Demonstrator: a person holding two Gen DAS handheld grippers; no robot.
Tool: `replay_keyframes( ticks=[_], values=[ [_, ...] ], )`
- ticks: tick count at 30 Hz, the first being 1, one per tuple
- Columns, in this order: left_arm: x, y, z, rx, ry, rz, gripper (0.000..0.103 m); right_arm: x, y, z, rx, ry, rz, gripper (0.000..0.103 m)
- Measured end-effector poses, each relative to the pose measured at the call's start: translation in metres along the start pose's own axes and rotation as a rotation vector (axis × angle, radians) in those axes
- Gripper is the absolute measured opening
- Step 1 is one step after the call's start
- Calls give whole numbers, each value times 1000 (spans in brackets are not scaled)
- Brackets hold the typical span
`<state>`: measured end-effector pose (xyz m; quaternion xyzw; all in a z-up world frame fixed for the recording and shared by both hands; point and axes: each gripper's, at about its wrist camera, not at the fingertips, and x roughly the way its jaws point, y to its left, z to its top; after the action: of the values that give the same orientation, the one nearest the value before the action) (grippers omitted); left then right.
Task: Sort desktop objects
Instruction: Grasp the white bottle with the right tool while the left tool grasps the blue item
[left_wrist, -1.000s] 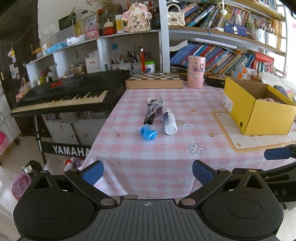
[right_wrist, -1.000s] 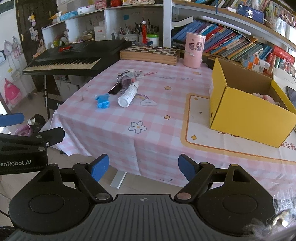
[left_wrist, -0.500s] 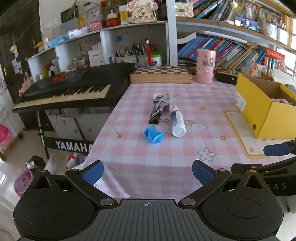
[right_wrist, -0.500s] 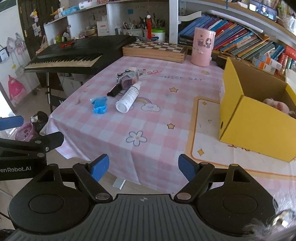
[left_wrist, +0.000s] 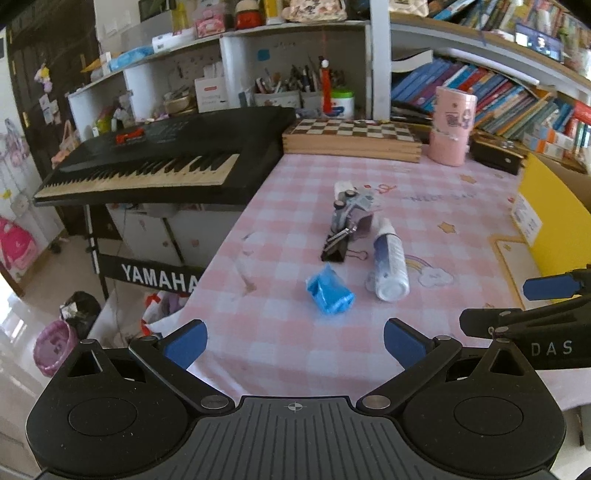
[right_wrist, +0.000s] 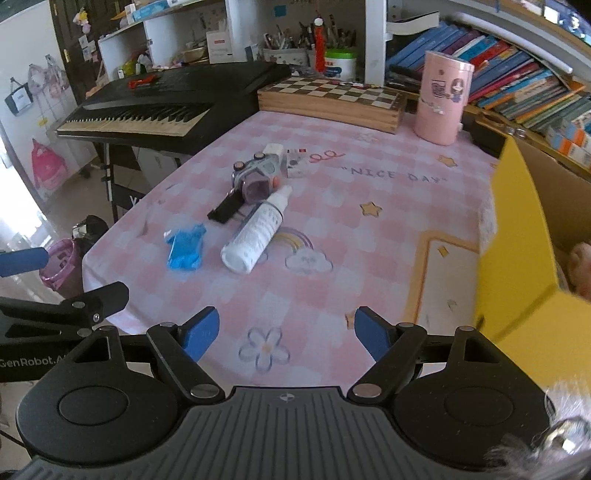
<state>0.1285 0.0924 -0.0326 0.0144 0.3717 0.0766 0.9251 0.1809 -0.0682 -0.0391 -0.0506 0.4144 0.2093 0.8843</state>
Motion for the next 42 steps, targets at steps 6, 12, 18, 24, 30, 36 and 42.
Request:
replay_keyframes(
  ticks=[6, 12, 18, 24, 30, 36, 42],
  values=[
    [15, 1, 13, -15, 18, 36, 103, 30, -3, 30, -9, 15, 59, 73],
    [30, 0, 23, -19, 51, 43, 103, 69, -2, 63, 33, 44, 129, 73],
    [45, -7, 29, -8, 85, 48, 102, 114, 7, 83, -8, 123, 171, 58],
    [66, -11, 34, -29, 132, 31, 95, 123, -6, 83, -99, 156, 213, 40],
    [94, -24, 39, -28, 175, -1, 79, 107, -24, 74, -191, 125, 144, 31],
    [113, -35, 37, -12, 228, -16, 63, 106, -31, 68, -219, 113, 128, 31],
    [110, -36, 38, -7, 225, -51, 45, 116, -23, 65, -257, 116, 124, 31]
  ],
)
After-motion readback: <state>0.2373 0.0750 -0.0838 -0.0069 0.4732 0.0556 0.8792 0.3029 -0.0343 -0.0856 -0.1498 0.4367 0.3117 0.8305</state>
